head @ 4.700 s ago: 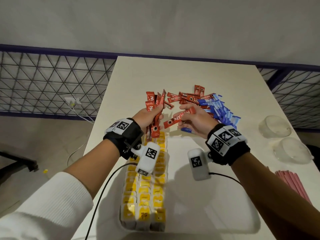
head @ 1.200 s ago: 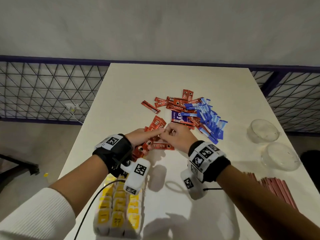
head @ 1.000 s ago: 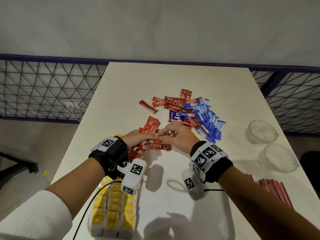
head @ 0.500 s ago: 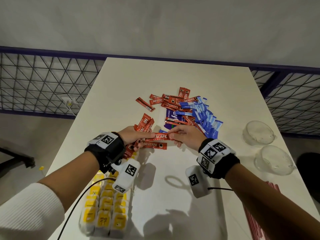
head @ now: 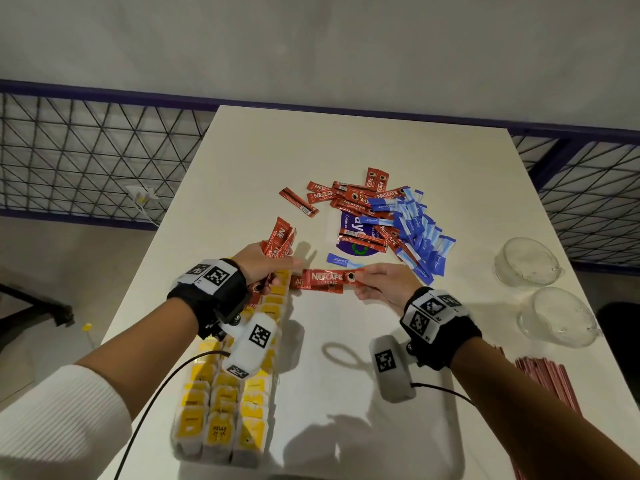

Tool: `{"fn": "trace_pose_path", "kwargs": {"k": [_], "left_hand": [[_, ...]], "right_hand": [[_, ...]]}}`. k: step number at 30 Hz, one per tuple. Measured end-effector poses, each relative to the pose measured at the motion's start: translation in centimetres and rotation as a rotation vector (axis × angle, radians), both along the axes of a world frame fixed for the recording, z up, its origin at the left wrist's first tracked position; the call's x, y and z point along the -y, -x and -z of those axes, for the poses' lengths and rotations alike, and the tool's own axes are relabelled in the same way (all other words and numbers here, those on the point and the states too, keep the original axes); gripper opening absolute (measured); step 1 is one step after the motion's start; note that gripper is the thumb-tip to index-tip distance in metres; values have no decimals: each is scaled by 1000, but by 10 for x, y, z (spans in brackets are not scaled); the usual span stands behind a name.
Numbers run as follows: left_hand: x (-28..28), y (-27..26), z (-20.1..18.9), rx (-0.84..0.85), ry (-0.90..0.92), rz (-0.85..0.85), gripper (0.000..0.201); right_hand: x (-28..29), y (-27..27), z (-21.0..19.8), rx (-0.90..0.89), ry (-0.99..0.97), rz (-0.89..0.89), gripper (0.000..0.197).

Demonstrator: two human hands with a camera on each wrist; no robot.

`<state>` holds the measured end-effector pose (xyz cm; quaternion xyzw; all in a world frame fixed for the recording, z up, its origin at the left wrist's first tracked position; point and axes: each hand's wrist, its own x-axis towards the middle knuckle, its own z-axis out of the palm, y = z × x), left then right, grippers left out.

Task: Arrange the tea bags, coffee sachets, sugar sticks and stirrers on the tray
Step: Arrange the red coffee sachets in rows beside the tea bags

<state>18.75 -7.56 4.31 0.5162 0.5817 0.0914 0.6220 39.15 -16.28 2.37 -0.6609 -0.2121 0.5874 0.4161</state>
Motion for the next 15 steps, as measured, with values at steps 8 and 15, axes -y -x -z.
{"fn": "trace_pose_path", "kwargs": {"k": [8, 15], "left_hand": [[-3, 23, 3, 1, 35, -57, 22], [-3, 31, 1, 46, 60, -63, 21]], "right_hand": [[7, 22, 11, 172, 274, -117, 32], [-6, 35, 17, 242, 332, -151, 34]]}}
